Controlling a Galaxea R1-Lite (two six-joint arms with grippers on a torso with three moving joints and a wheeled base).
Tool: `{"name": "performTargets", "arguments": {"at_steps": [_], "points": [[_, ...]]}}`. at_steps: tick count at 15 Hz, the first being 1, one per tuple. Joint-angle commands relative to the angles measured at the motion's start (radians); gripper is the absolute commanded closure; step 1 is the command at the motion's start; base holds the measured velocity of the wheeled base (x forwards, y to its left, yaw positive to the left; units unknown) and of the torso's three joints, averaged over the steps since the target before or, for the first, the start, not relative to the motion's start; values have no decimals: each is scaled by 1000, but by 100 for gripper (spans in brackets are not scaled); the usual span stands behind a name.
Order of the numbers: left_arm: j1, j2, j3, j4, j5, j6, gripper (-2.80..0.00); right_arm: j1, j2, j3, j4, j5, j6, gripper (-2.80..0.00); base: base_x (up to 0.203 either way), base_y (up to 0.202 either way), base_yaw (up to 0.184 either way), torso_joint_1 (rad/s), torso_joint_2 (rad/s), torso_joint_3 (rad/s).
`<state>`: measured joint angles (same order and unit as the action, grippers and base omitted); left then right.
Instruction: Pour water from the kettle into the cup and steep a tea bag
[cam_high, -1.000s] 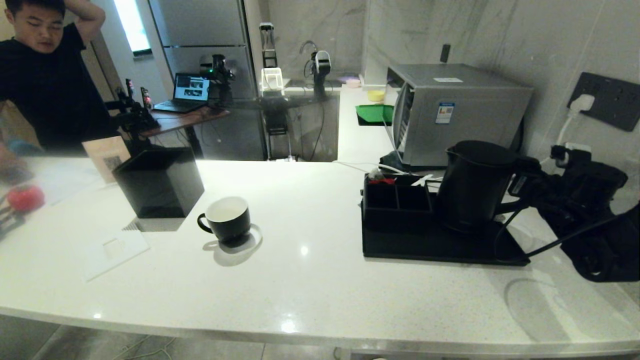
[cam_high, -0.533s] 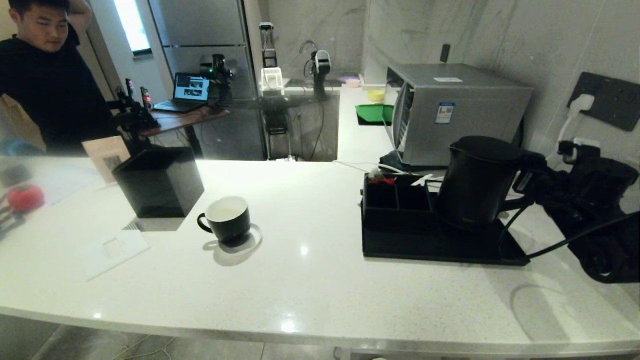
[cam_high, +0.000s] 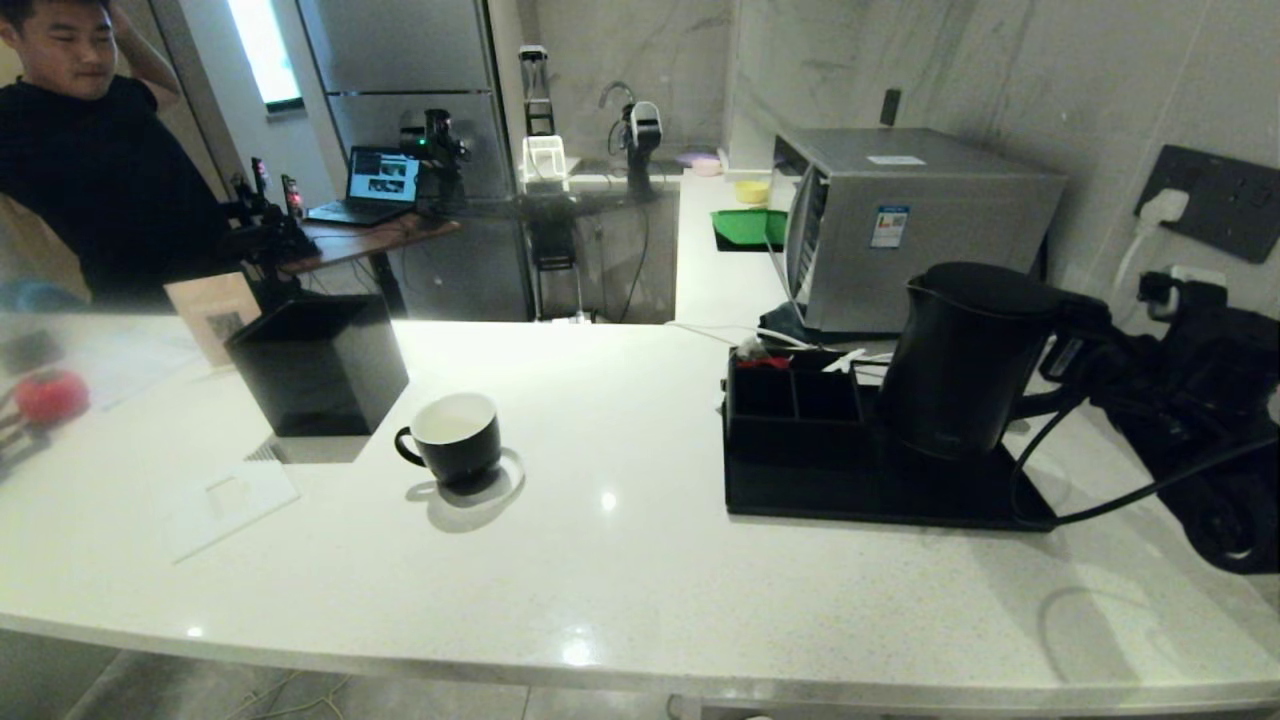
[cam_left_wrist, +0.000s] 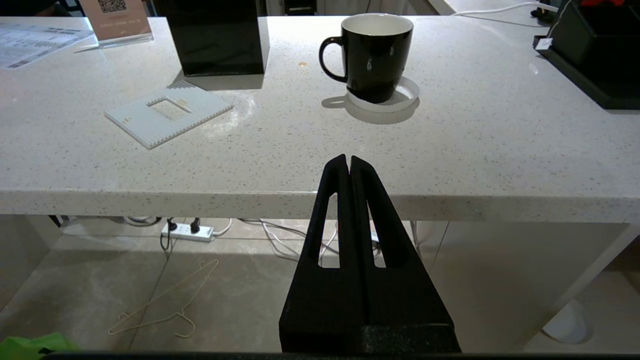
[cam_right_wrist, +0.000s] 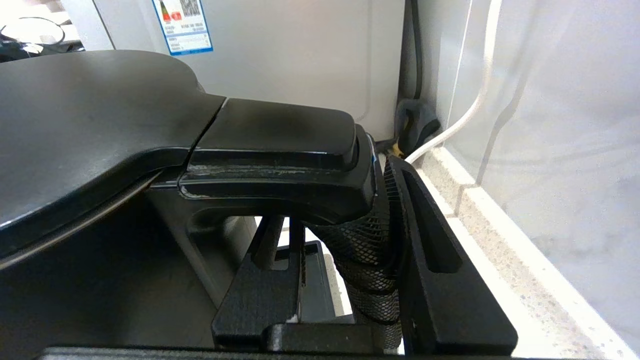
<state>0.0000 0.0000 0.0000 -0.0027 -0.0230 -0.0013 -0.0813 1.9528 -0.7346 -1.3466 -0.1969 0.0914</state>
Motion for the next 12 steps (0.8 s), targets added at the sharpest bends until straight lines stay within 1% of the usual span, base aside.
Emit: {"name": "performTargets", "arguments": {"at_steps": [1,7,12], "points": [[0,0,0,0,0,0,0,0,-25,9,-11,1,-9,0,0,0,0,0,0,0],[0,0,0,0,0,0,0,-2,-44,6,-3,6,-30,0,0,0,0,0,0,0],[0,0,0,0,0,0,0,-2,-76,7,49,5,-30,0,0,0,0,0,0,0]]}}
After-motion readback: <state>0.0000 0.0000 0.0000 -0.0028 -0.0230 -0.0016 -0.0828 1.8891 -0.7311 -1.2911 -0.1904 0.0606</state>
